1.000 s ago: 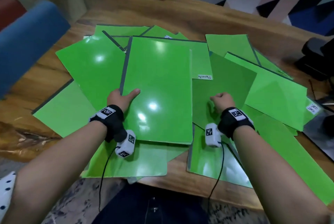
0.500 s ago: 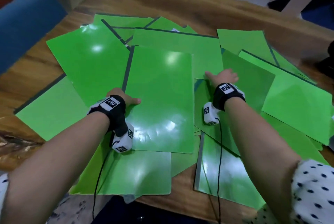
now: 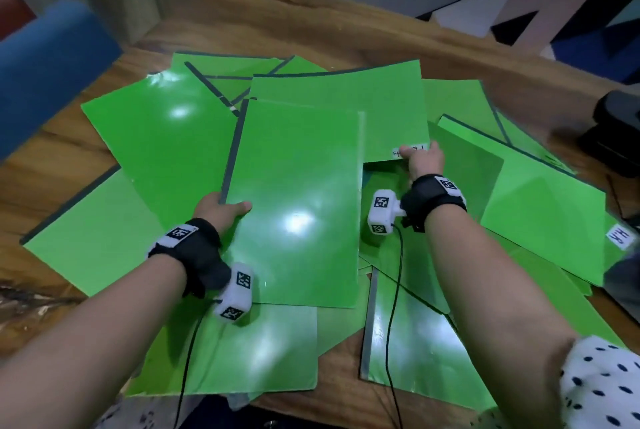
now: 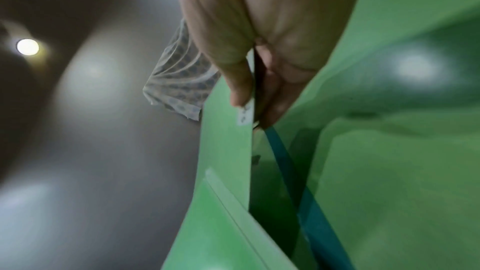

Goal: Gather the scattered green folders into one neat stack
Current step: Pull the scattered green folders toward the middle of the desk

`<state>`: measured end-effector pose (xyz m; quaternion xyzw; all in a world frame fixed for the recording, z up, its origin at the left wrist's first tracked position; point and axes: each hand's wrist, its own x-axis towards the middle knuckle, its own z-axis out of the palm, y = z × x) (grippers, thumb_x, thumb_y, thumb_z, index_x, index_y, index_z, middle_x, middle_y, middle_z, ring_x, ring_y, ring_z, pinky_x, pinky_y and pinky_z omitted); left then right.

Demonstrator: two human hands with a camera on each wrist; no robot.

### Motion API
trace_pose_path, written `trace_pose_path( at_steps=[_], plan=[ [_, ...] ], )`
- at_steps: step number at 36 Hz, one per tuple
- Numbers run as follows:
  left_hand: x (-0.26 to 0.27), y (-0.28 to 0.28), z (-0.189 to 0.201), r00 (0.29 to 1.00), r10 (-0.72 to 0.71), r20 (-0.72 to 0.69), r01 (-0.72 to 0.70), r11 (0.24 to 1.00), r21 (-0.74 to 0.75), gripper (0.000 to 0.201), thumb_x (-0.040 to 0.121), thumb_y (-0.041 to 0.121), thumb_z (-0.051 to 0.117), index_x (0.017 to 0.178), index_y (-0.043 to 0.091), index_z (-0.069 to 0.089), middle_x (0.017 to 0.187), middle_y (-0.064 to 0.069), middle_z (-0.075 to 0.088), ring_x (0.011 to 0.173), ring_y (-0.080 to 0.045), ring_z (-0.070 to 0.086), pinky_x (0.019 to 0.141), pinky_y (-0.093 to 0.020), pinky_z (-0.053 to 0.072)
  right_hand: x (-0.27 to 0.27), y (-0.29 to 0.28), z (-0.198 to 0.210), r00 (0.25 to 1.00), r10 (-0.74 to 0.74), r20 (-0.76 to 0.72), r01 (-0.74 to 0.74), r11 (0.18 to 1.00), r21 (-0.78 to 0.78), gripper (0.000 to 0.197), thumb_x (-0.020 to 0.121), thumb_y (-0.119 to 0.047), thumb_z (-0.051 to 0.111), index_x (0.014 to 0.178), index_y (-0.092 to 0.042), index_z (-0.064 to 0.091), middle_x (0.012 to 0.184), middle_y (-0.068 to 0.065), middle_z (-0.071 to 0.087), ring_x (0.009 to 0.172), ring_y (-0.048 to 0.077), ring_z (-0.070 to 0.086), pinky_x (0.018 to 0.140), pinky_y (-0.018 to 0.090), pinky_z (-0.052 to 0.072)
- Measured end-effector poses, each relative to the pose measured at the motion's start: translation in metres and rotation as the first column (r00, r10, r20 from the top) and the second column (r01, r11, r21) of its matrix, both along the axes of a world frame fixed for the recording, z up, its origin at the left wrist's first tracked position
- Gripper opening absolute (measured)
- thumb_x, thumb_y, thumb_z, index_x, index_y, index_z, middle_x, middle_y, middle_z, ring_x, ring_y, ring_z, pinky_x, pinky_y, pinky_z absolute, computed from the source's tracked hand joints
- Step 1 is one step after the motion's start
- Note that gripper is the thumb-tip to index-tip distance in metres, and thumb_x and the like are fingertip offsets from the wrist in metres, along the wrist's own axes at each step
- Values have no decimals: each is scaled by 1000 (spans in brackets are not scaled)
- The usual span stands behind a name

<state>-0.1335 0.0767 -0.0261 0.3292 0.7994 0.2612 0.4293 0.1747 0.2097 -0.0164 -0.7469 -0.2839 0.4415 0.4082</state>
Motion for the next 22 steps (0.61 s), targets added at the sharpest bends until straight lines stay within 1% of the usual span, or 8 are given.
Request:
trace_pose_path(
  at_steps=[3,6,8,12,14,16,18,22],
  plan=[
    [3,-8,9,990,-2,142,-23,985,172,37,87,18,65,119,9,50,106,-9,55,96,-23,51,86,-34,40,16,-13,18,980,-107,-169,133,979,151,76,87,4,60,150,-9,19,146,19,37,107,26,62,70,22,59],
    [6,-11,23,971,-14,240,-46,969,243,25,87,13,64,106,19,50,109,-6,56,105,-24,53,95,-39,39,51,-20,39,979,-158,-131,181,964,192,72,89,6,57,149,-6,19,138,21,43,84,19,64,65,23,58],
    [8,-9,34,962,-13,273,-58,966,250,32,87,13,63,116,15,50,115,-6,56,110,-25,52,102,-42,36,76,-27,54,983,-165,-86,179,966,186,68,89,7,53,148,-5,20,125,20,47,70,13,59,60,24,57],
    [13,-2,43,968,-54,245,9,983,184,57,87,18,63,137,4,40,131,-11,51,121,-29,47,107,-44,32,116,-54,67,992,-113,49,110,992,58,54,89,6,52,139,3,31,97,13,50,64,13,51,45,21,52],
    [19,0,41,981,-84,177,62,990,124,57,87,18,64,136,0,40,127,-14,52,115,-29,49,99,-40,37,127,-70,62,990,-114,83,114,993,11,37,90,-2,56,125,4,48,81,7,53,61,12,53,41,16,50],
    [29,0,35,987,-103,121,97,994,58,56,87,18,64,134,-3,42,121,-15,53,106,-29,50,89,-37,39,130,-87,51,980,-191,59,192,981,-4,9,91,-12,58,96,-4,59,74,7,57,50,9,57,39,13,47],
    [39,-2,28,991,-109,75,110,994,-14,56,88,17,64,134,-3,41,125,-18,52,110,-32,51,91,-39,41,122,-104,36,941,-330,-78,330,944,-9,9,91,-14,59,84,-8,58,68,5,62,47,7,58,48,14,50],
    [50,-5,17,991,-123,50,128,983,-130,58,90,14,62,139,-1,36,134,-17,48,122,-34,47,101,-41,37,83,-138,8,872,-295,-392,288,955,-78,23,92,-6,54,115,-3,54,112,9,52,107,23,52,96,35,49]
  ],
)
